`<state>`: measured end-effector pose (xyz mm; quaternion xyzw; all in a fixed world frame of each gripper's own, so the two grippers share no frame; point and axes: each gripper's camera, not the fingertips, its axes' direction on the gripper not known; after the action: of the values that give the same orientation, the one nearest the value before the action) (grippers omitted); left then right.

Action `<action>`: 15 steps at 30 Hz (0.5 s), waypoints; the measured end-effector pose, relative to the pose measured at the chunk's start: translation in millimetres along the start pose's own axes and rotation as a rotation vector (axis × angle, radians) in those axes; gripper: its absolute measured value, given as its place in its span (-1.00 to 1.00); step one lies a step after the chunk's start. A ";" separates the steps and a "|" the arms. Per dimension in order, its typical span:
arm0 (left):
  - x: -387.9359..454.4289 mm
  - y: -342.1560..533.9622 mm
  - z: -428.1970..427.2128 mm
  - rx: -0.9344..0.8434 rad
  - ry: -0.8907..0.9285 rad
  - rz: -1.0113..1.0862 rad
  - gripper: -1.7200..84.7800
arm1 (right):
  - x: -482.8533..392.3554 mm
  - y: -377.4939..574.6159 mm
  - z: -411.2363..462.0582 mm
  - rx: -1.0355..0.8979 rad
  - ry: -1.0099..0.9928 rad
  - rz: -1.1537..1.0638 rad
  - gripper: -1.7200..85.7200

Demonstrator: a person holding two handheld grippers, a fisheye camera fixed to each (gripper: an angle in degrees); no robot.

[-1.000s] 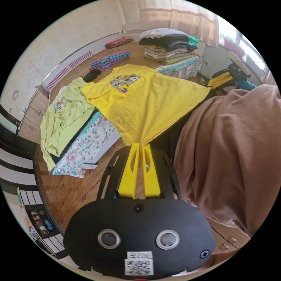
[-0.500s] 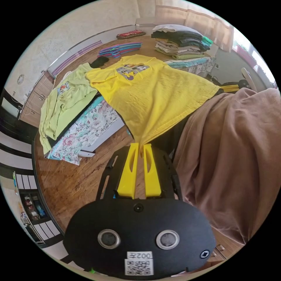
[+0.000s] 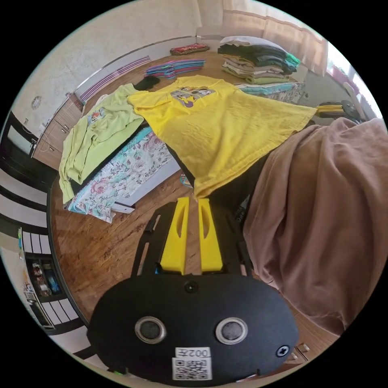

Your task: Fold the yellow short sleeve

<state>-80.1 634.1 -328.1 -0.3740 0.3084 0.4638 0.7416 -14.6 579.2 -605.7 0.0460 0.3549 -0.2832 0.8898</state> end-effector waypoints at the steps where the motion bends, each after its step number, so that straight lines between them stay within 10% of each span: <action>1: 0.1 0.1 -0.7 0.012 0.007 0.000 -0.93 | 3.1 -1.3 -6.3 0.013 0.005 0.002 -0.98; 15: 15.9 -0.4 -5.2 0.052 0.015 0.123 -0.79 | 26.5 -14.8 -36.3 0.035 0.031 0.001 -0.98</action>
<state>-74.2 636.9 -343.5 -0.3384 0.3482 0.4974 0.7189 -28.9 564.7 -648.3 0.0660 0.3635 -0.2883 0.8834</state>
